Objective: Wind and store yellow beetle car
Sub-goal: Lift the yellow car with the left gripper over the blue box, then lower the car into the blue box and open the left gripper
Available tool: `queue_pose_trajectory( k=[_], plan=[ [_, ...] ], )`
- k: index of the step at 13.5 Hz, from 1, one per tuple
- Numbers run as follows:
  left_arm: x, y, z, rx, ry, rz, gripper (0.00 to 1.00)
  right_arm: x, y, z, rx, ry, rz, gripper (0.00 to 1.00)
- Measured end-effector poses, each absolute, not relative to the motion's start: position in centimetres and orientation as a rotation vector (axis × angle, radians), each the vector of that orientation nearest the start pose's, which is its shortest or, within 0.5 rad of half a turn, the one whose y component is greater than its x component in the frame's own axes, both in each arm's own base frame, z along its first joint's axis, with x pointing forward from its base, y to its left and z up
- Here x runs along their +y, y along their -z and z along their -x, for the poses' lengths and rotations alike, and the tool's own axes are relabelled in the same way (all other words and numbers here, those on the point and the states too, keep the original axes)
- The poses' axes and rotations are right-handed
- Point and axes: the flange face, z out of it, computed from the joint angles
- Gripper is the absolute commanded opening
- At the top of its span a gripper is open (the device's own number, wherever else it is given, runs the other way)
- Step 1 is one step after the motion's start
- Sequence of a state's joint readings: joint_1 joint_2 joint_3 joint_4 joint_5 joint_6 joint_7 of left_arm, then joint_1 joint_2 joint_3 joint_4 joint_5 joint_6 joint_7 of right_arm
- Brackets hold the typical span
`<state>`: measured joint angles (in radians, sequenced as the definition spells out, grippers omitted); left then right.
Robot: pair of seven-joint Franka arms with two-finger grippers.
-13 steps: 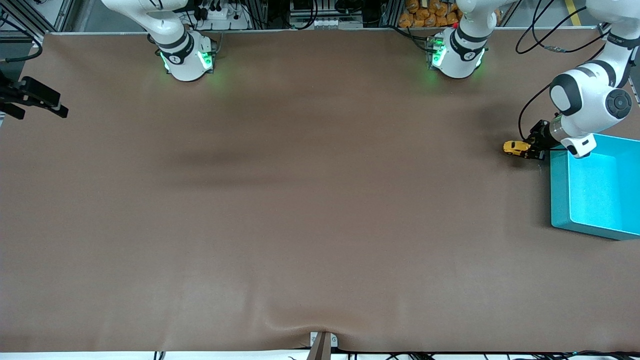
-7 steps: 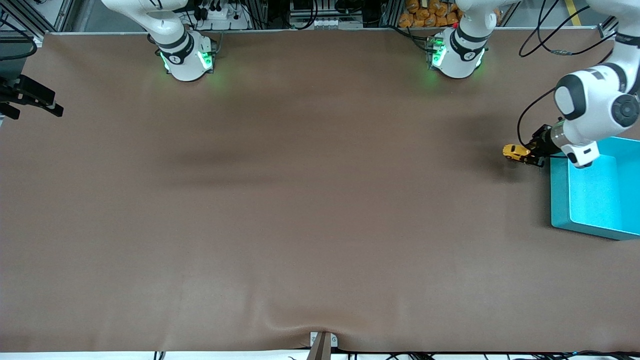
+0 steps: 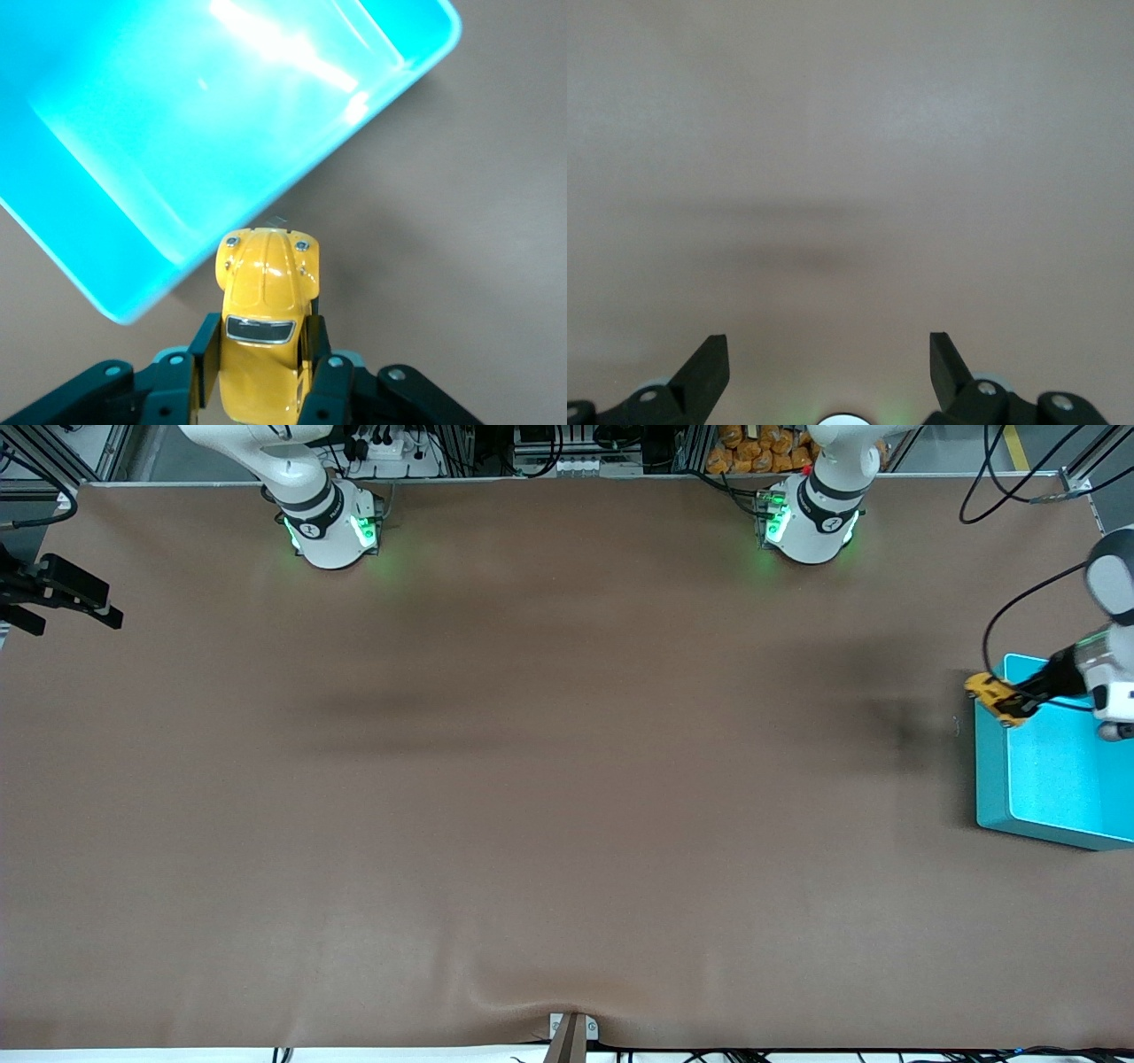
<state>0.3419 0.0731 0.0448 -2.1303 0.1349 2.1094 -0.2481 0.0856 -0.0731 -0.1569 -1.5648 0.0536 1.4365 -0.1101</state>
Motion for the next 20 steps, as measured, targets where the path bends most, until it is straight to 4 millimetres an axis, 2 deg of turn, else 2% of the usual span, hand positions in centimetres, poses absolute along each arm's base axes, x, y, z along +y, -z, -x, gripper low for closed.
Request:
queue_pose_trajectory(
  k=[3,5,8,10,13,17,20],
  plan=[
    [25.9,-36.9,-49.4,-0.508,-0.169,2.921,0.04,-3.7,-65.7,-51.6,-0.062,-0.072,3.070,1.00],
    [27.3,-36.2,-50.5,-0.307,-0.164,2.912,0.04,-3.8,-66.1,-51.6,-0.060,-0.058,3.071,1.00],
    [29.5,-33.3,-52.0,-0.079,-0.143,2.895,0.04,-3.7,-66.2,-51.6,-0.062,-0.054,3.072,1.00],
    [30.8,-31.1,-52.7,-0.017,-0.157,2.902,0.04,-3.4,-66.5,-51.6,-0.072,-0.043,3.073,1.00],
    [31.6,-28.4,-53.5,0.036,-0.186,2.910,0.04,-2.5,-66.5,-51.8,-0.098,-0.045,3.073,1.00],
    [31.6,-25.5,-54.2,0.080,-0.162,2.914,0.04,-1.4,-66.0,-52.1,-0.128,-0.061,3.072,1.00],
    [31.6,-23.1,-54.4,0.145,-0.164,2.890,0.05,0.1,-66.0,-52.2,-0.174,-0.064,3.071,1.00]
  ],
)
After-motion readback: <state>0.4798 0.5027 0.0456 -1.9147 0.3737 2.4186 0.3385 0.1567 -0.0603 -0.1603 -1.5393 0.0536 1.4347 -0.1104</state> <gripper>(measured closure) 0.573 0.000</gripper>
